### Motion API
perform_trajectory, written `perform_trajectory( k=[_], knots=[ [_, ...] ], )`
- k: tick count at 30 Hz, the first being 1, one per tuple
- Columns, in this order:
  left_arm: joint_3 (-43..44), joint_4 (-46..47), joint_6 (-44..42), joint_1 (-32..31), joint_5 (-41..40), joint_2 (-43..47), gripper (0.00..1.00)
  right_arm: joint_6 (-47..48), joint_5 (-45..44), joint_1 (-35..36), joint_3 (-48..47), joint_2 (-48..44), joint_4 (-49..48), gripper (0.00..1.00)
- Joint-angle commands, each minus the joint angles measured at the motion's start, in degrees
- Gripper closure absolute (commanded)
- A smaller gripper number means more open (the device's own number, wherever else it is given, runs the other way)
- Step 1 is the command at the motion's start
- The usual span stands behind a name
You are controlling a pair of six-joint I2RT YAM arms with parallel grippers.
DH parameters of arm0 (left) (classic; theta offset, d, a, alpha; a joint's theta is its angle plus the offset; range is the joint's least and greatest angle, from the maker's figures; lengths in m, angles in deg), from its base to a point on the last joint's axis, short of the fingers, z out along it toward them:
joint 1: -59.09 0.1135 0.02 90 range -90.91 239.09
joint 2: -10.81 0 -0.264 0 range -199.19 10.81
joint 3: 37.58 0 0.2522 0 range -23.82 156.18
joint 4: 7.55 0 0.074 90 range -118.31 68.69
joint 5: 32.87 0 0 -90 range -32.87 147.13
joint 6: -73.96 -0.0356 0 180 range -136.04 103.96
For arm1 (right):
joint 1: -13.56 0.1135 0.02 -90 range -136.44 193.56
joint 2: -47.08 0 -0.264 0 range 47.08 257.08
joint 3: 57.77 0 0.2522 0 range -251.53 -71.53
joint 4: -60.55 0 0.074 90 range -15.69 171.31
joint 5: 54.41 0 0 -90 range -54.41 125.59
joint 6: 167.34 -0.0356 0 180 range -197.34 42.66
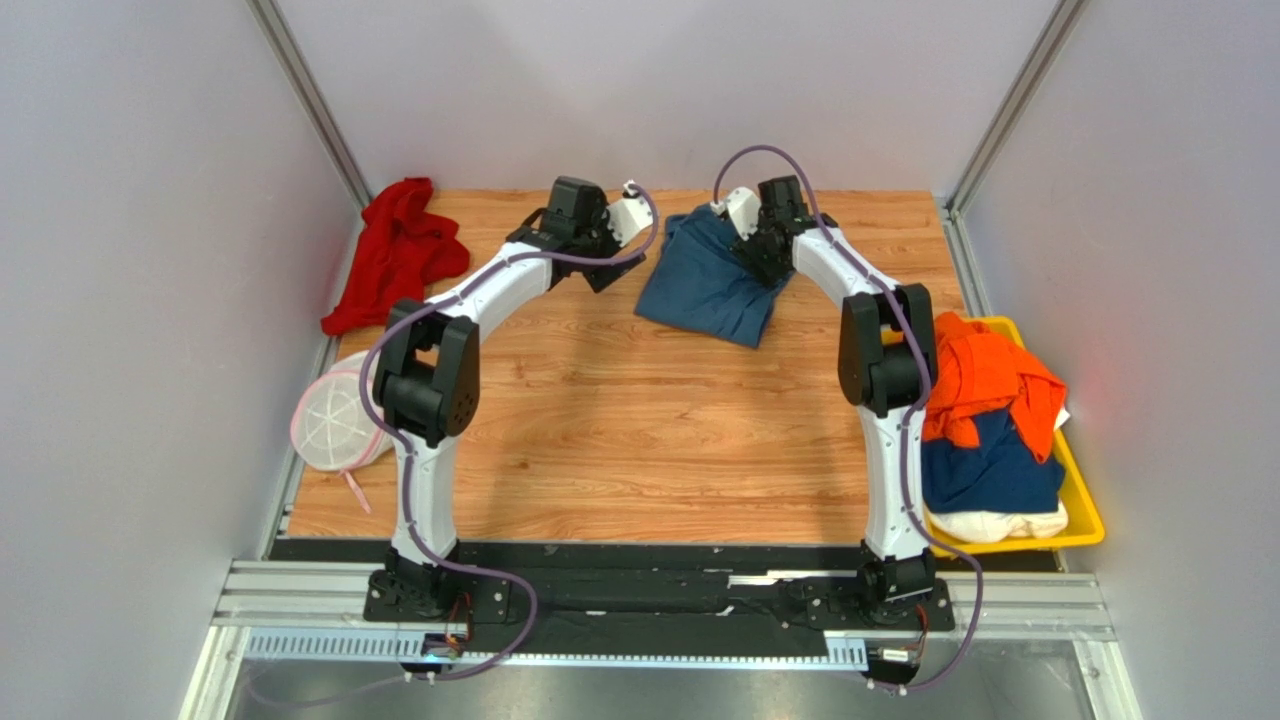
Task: Fold and stack the t-shirts
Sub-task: Smooth out wrinkles on the folded tshirt
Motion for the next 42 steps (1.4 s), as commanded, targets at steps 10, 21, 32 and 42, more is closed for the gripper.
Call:
perform_trajectory(
  k=[10, 21, 32, 42],
  knots=[
    [11.87, -8.53, 3.51, -3.12, 9.37, 1.03, 0.05, -3.42, -1.69, -0.01, 3.4, -11.89, -2.22, 0.41],
    [27.96, -13.72, 9.75, -3.29, 14.82, -10.48, 0.05, -8.34, -0.38, -0.01, 8.23, -14.28, -4.76, 0.4],
    [34.38, -6.34, 18.71, -3.3, 22.82, -18.3, 0.05, -9.66, 0.32, -0.1, 10.51, -13.83, -5.82, 0.4],
    [41.49, -5.18, 22.06, -5.14, 21.24, -24.28, 0.04, -10.1, 1.82, 0.34, 15.97, -17.0, -6.17, 0.4]
  ],
)
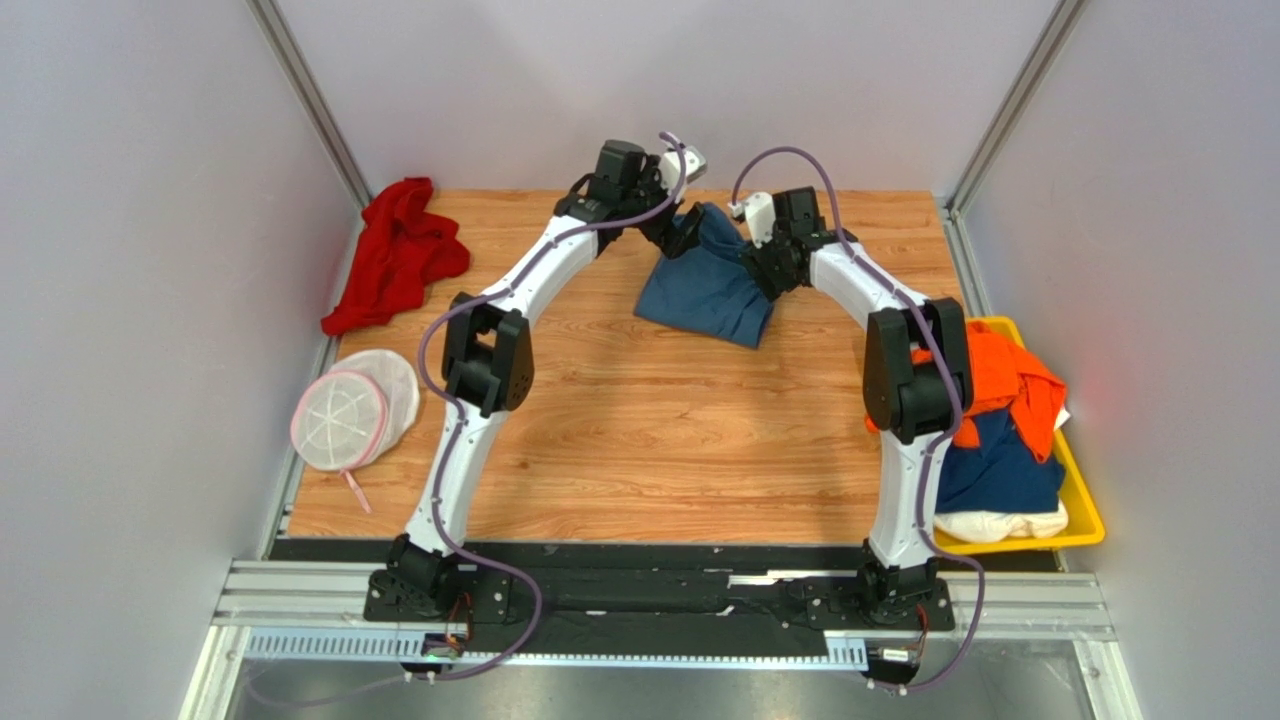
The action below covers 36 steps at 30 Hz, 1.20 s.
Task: Fold and stack the t-shirts
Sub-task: Smooth out wrinkles on the folded tshirt
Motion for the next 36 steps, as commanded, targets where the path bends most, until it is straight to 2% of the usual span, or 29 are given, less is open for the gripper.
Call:
perform_trajectory(
  k=[1, 7, 11, 15, 20, 23, 26, 31, 36],
  knots=[
    [5.37, -0.81, 1.71, -1.58, -0.88, -2.74, 0.04, -1.62, 1.23, 0.34, -0.29, -3.46, -1.58, 0.41],
    [-1.82, 1.98, -0.22, -1.93, -3.43, 0.95, 0.04, -3.11, 4.66, 0.96, 2.51, -6.1, -2.2, 0.41],
    [0.19, -0.91, -1.1, -2.19, -3.87, -0.45, 0.04, -4.69, 7.64, 1.13, 3.75, -8.38, -0.97, 0.41],
    [5.98, -6.18, -1.37, -2.72, -3.96, -3.26, 0.04, -5.23, 8.7, 1.13, 6.12, -11.89, -0.35, 0.41],
    [8.02, -12.42, -5.22, -4.3, -5.8, -5.2, 0.04, -5.31, 9.32, 1.48, 9.63, -17.95, 1.58, 0.41],
    [6.62, -14.37, -8.31, -5.71, -8.17, -4.5, 0.04, -5.14, 9.49, 1.83, 10.87, -20.77, 2.2, 0.41],
    [1.27, -12.61, -7.87, -5.97, -8.44, -1.87, 0.04, -6.45, 10.54, 1.75, 12.36, -22.71, 2.02, 0.41],
    [-0.77, -12.52, -9.1, -6.06, -10.63, -0.45, 0.04, -12.59, 12.04, 1.49, 12.19, -21.84, 2.29, 0.4],
    [-0.68, -15.24, -11.03, -6.32, -11.43, -0.8, 0.04, -16.99, 13.0, -0.18, 9.56, -16.22, 1.94, 0.38]
  ],
)
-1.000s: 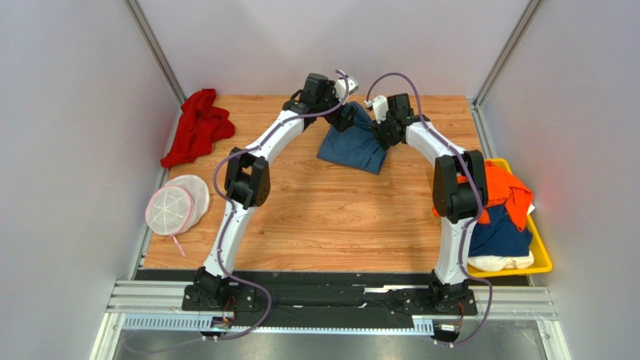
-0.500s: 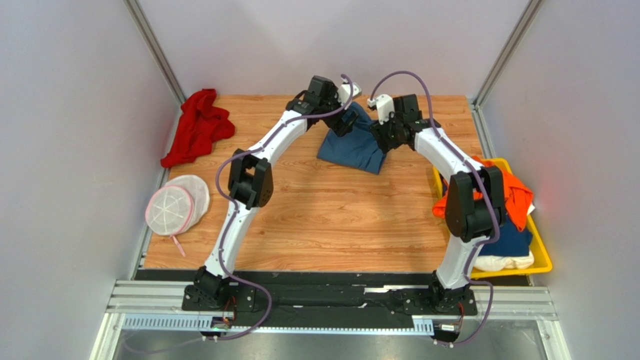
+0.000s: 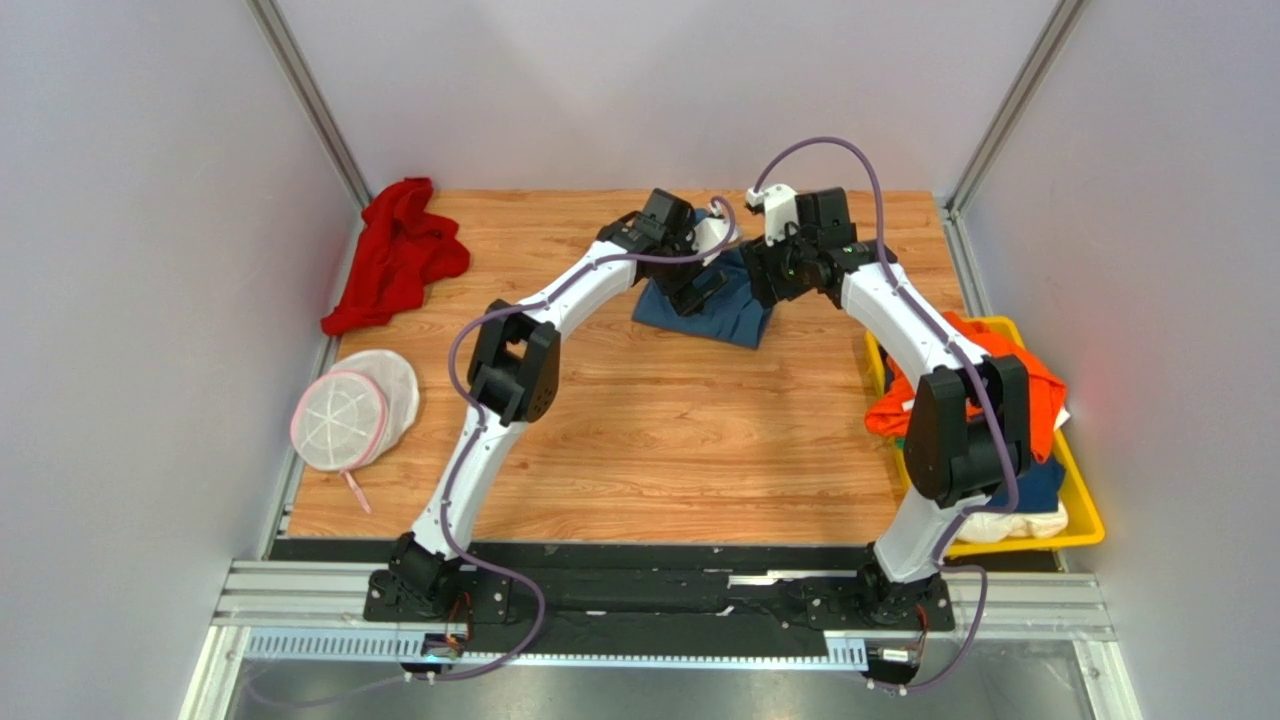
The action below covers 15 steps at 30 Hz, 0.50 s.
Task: Fold and stack the t-shirts
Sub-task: Smooth out wrinkles on the folded tshirt
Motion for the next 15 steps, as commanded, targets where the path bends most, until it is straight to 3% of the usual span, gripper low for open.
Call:
perform_trajectory(
  k=[1, 5, 15],
  knots=[
    [0.76, -2.48, -3.21, 0.17, -1.75, 3.04, 0.04, -7.25, 4.28, -2.19, -3.27, 5.2, -0.3, 0.36],
    [-0.47, -2.84, -4.09, 0.08, -1.84, 3.65, 0.04, -14.8, 12.28, -7.82, -10.99, 13.54, 2.43, 0.34],
    [-2.67, -3.1, -5.5, -0.1, -2.02, 4.18, 0.04, -19.74, 23.36, -13.27, -18.48, 24.72, 5.68, 0.33]
  ],
)
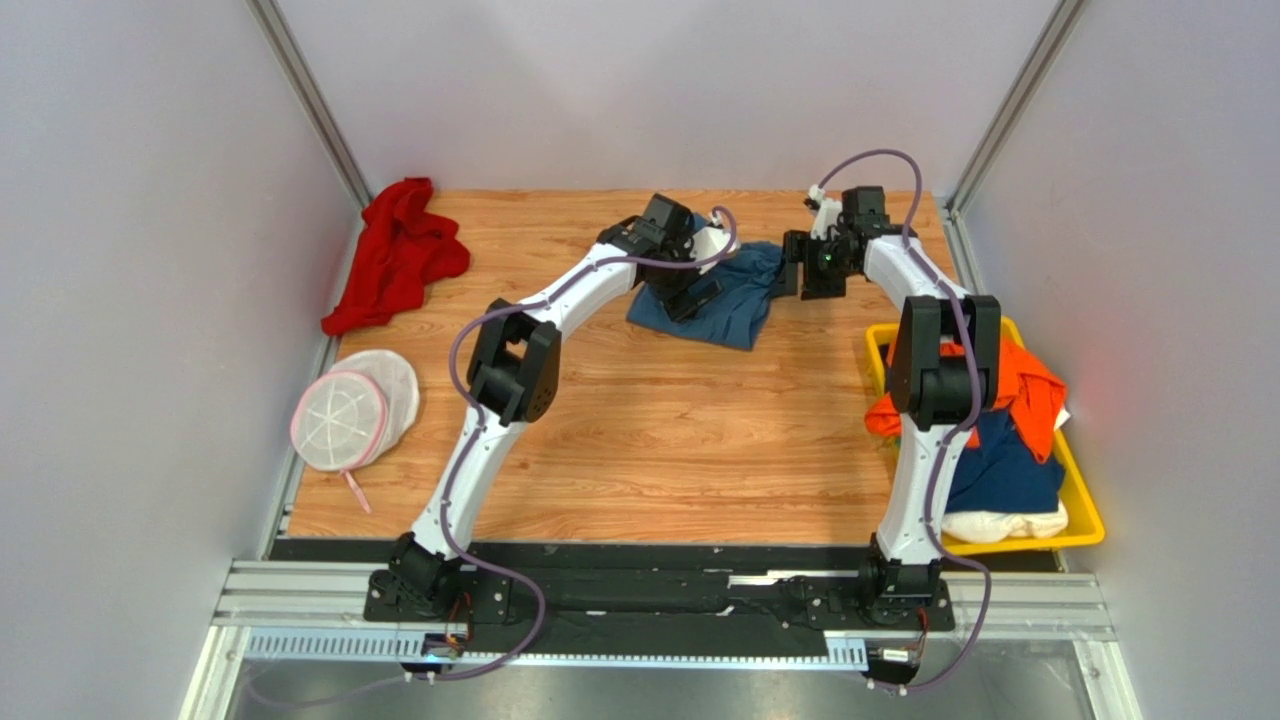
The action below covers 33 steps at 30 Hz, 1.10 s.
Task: Fold and stack the t-shirts
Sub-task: Smooth out wrinkles on the folded tshirt
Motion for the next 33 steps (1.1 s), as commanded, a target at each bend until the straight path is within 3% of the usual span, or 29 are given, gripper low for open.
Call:
perform_trajectory(
  k=[1, 5, 22, 33],
  knots=[
    [-0.92, -1.94, -1.78, -0.12, -0.31, 3.99, 0.04, -5.4, 9.85, -0.62, -4.67, 3.28, 1.38, 0.33],
    [-1.62, -2.47, -2.13, -0.47, -0.48, 4.25, 0.04, -8.22, 16.37, -2.82, -5.55, 5.57, 0.5, 0.33],
    [-4.79, -2.64, -2.04, -2.23, -0.75, 6.36, 0.05, -12.52, 25.69, -3.78, -3.71, 7.25, -5.03, 0.32],
    [-5.23, -2.73, -2.83, -2.4, -1.71, 6.62, 0.06, -11.47, 25.43, -4.14, -3.44, 8.21, -5.04, 0.28]
  ],
)
